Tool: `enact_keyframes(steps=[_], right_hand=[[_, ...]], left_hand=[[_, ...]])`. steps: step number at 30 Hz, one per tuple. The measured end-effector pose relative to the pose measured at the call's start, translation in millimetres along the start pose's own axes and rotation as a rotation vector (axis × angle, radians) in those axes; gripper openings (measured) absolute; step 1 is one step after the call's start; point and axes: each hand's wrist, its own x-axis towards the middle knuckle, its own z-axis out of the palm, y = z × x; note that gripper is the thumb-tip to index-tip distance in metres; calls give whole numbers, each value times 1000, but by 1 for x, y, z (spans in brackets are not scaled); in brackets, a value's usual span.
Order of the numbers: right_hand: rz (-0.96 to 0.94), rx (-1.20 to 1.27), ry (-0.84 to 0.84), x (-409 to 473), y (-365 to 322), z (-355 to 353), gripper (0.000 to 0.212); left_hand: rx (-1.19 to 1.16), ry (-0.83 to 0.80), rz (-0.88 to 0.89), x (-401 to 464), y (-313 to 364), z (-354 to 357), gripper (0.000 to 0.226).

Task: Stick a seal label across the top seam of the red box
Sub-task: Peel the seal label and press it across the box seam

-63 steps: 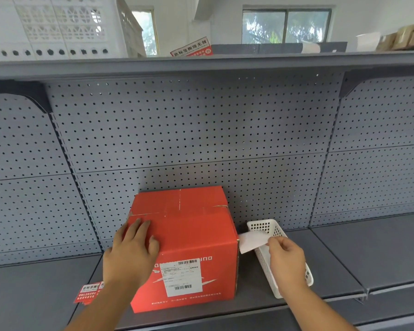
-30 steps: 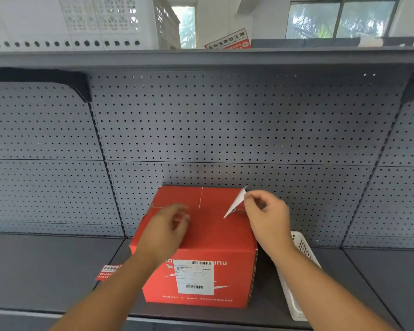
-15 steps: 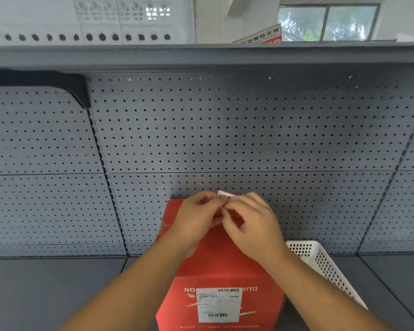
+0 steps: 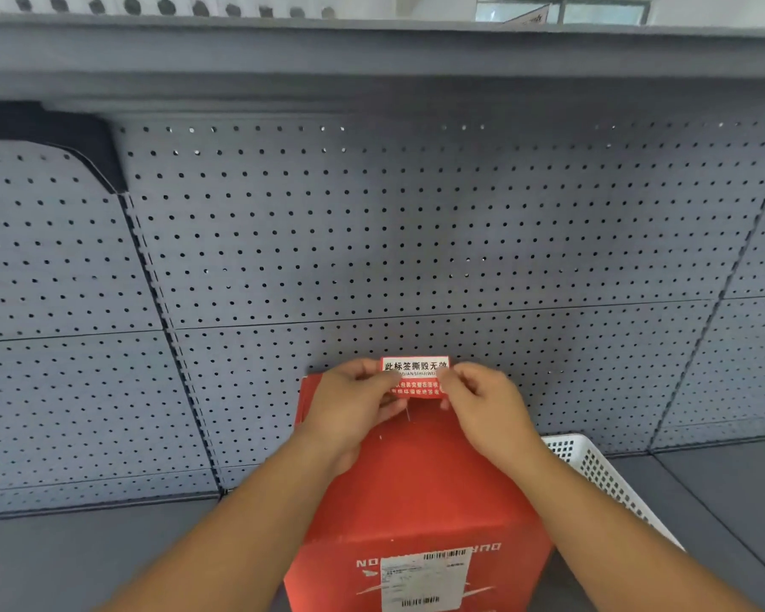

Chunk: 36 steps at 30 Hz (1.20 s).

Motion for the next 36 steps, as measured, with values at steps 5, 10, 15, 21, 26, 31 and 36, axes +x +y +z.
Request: enact_keyframes(steps=[5,10,15,21,26,31,36], right_hand=[[6,-26,-56,8,3,-5,42],[-8,-155,-163,15,10,-3,43],[-13,-275,-191,17,20,6,39],[-129,-492,-163,11,25,12,39],[-180,-601,-178,5,33,16,40],[-154,-622,-175,6,34,18,31],[-151,-640,-190,4,32,19,31]], left_hand=[[379,51,130,12,-3,-5,7],[752,47,276,15,-9,-12,3],[971,-25,440,17,-19,-19,26],[1096,-16,546,16,-34,-20,16],[1106,-16,572,16,-44,-19,11],[1121,-31,605,18,-49,-20,14],[1141,-35,633,21,-54,-20,13]])
